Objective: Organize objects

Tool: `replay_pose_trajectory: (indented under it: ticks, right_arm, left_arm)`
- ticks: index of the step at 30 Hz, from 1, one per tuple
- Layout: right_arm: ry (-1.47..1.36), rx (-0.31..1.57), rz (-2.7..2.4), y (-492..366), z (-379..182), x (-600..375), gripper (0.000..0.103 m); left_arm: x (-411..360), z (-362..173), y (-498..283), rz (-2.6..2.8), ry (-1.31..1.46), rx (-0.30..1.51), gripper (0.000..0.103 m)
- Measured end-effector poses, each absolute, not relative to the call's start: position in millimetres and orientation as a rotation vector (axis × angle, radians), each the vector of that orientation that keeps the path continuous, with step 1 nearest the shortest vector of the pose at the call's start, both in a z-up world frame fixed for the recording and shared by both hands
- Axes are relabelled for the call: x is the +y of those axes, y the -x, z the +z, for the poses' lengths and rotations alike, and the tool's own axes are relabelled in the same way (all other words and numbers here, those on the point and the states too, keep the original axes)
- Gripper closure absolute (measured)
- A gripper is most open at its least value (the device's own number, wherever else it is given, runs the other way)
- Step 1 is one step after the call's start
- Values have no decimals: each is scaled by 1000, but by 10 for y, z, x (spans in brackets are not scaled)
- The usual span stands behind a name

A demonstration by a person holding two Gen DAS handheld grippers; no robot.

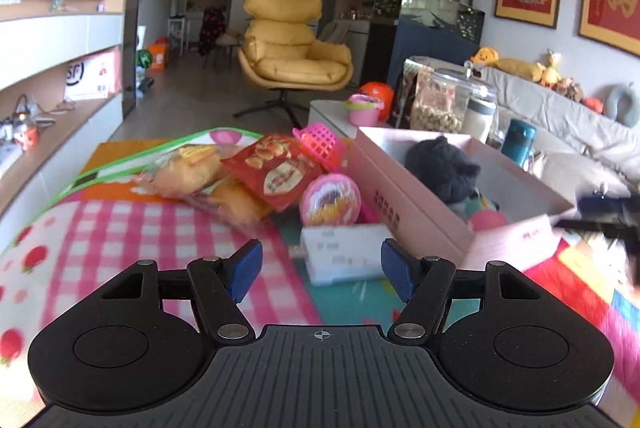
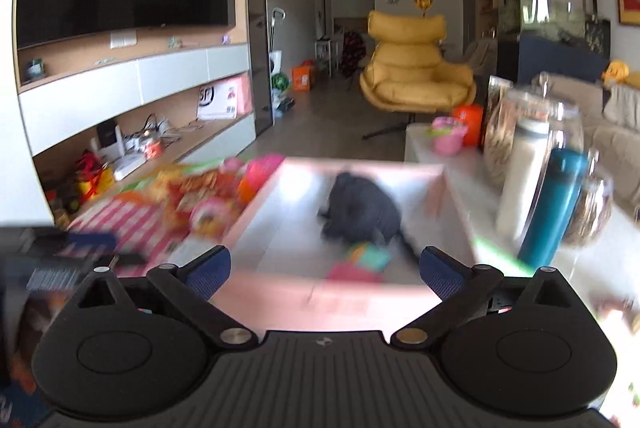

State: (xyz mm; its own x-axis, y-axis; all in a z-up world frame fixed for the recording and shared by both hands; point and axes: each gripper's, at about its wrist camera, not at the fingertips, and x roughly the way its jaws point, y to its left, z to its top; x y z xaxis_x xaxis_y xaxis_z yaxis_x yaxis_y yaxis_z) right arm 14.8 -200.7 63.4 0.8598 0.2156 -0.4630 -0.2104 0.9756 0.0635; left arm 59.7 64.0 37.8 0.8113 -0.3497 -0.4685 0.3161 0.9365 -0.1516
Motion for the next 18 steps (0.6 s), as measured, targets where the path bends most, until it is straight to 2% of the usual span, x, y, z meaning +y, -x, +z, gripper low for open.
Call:
replay_pose_trajectory:
  ticks: [4, 8, 13, 18]
  right_arm:
    - [-61, 528, 212, 14, 377, -2005, 2]
    - [-82, 575, 178, -37, 205, -2022, 2]
    - [-99, 582, 193, -52, 163, -2031, 0]
    - [-91, 561, 187, 6, 176, -2011, 0]
  left_arm:
    - [565, 402, -946, -339, 99, 547, 32]
    - [557, 413, -1227, -339, 177, 575, 42]
    - [381, 377, -1293, -324, 198, 584, 42]
    - [106, 299, -1417, -240, 91, 606, 42]
